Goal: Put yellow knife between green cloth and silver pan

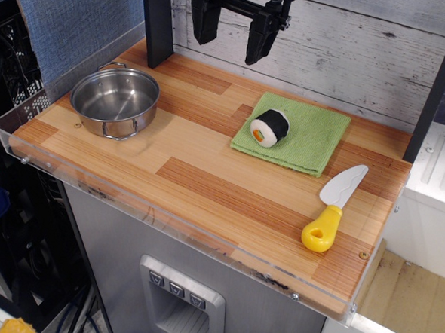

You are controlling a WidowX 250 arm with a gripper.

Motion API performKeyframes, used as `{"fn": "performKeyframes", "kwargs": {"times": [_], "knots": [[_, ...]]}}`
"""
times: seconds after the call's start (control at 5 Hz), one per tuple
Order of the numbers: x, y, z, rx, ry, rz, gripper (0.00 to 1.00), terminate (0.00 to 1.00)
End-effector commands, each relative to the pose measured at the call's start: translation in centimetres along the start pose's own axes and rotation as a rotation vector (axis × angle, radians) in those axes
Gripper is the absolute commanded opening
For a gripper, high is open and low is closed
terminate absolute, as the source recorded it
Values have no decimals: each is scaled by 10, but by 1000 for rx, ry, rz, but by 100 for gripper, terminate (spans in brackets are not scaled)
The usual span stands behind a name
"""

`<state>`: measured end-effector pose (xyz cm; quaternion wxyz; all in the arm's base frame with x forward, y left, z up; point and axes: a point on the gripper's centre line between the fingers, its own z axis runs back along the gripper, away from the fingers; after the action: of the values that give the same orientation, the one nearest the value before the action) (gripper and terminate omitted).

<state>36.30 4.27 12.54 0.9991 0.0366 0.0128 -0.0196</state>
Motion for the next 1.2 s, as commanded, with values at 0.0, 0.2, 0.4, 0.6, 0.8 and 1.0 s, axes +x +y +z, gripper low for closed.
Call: {"fn": "performKeyframes", "kwargs": {"times": [0.0,0.2,0.4,0.6,0.8,1.0], "knots": [[0,0,0,0,0,0,100,0],[-4,-49,-3,-23,-47,-69,100,0],[-6,-96,-12,-33,-110,-139,100,0],[-8,-134,-27,-33,-175,-167,100,0],[-11,-161,-48,-40,-170,-170,100,0],[-16,-173,-61,-55,-156,-159,100,0]]}}
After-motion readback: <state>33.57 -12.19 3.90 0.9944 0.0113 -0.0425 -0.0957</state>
